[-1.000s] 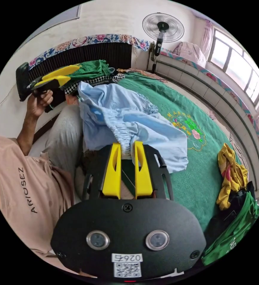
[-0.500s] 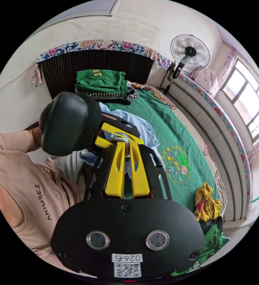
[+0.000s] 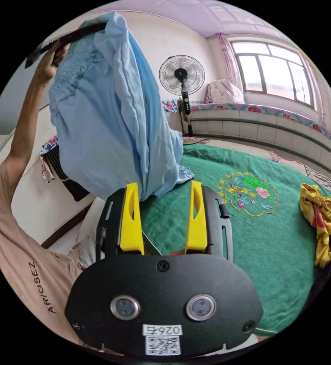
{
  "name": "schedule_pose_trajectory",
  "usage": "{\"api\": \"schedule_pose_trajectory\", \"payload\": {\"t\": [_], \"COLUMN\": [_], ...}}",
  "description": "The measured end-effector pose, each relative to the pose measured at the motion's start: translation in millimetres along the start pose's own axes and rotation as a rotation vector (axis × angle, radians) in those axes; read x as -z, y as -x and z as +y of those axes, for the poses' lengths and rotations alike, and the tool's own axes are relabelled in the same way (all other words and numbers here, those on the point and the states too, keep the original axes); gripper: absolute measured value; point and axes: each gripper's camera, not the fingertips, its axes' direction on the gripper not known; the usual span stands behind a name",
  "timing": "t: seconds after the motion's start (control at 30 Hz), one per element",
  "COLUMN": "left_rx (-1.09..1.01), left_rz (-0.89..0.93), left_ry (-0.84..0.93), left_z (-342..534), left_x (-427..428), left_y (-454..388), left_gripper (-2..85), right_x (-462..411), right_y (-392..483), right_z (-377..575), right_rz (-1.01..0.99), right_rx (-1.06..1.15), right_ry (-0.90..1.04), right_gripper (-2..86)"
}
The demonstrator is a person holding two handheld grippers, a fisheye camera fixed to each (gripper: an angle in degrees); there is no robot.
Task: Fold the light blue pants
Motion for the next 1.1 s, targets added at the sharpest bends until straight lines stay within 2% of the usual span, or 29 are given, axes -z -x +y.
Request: {"api": "schedule_pose_trajectory", "payload": {"t": [0.17, 0.33, 0.37, 0.43, 0.47, 0.6, 0.67, 0.8, 0.87, 0.9, 0.93, 1.0, 1.1], "left_rx": [-0.036, -0.007, 0.008, 0.037, 0.061, 0.181, 0.291, 0.436, 0.507, 0.523, 0.553, 0.587, 0.629], "left_rz": [-0.215, -0.298, -0.309, -0.329, -0.354, -0.354, -0.286, -0.128, 0.009, 0.048, 0.119, 0.196, 0.337], "left_ry": [0.015, -0.055, -0.075, -0.089, -0.087, -0.094, -0.155, -0.277, -0.332, -0.34, -0.347, -0.305, -0.18], "left_z": [-38, -46, -44, -36, -28, 17, 59, 129, 177, 188, 210, 242, 296], "left_x": [70, 133, 147, 166, 177, 194, 197, 184, 159, 150, 128, 81, -26], "left_y": [7, 2, 1, 2, 4, 18, 27, 33, 33, 32, 28, 17, -23], "left_gripper": [4.2, 4.1, 4.1, 4.1, 4.1, 4.2, 4.2, 4.1, 4.2, 4.2, 4.2, 4.2, 4.2], "right_x": [-74, -137, -146, -139, -117, -18, 80, 250, 342, 358, 379, 388, 349], "right_y": [25, 27, 21, 2, -18, -101, -147, -154, -115, -102, -77, -51, -55], "right_z": [6, 6, 6, 10, 17, 43, 65, 104, 122, 123, 121, 105, 66], "right_rz": [-0.079, -0.039, -0.009, 0.064, 0.101, 0.201, 0.271, 0.403, 0.503, 0.539, 0.619, 0.69, 0.606], "right_rx": [0.028, 0.024, 0.025, 0.005, -0.037, -0.171, -0.243, -0.269, -0.216, -0.193, -0.154, -0.077, 0.014], "right_ry": [-0.004, 0.074, 0.107, 0.101, 0.034, -0.109, -0.23, -0.508, -0.697, -0.724, -0.739, -0.649, -0.321], "right_gripper": [22.1, 22.6, 12.9, 3.4, 0.7, -0.7, -0.9, -1.0, -1.0, -1.0, -1.0, -1.0, -1.0]}}
